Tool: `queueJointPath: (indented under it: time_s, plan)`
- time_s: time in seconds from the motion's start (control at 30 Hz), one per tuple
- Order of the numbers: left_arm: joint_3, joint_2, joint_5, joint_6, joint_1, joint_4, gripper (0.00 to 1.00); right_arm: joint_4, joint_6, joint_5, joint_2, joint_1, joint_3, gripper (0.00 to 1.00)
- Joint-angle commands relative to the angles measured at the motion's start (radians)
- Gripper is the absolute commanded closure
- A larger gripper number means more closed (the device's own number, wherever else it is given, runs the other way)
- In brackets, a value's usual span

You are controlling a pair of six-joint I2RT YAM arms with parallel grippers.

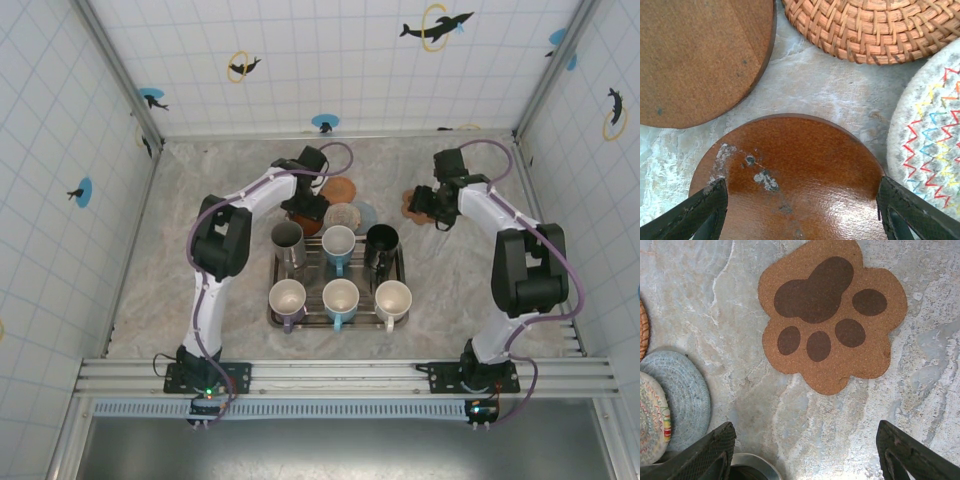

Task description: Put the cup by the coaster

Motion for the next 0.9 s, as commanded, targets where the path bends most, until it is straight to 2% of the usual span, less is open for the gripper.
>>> queueJointPath:
  time_s: [0.0, 0.5, 0.87]
  plan:
    - [0.023, 0.032, 0.022, 0.012, 0.004, -0.026, 0.21, -0.002, -0.002, -0.004, 0.022, 0.008, 0.04, 0.24]
    - [0.016, 0.026, 0.065, 0.013, 0.002, -0.037, 0.21, 0.008, -0.001, -0.019, 0.032, 0.011, 0.037, 0.23]
    - [0.017, 0.064, 0.012, 0.015, 0.002, -0.088, 0.21, 0.009, -0.001, -0.023, 0.036, 0.012, 0.035, 0.22]
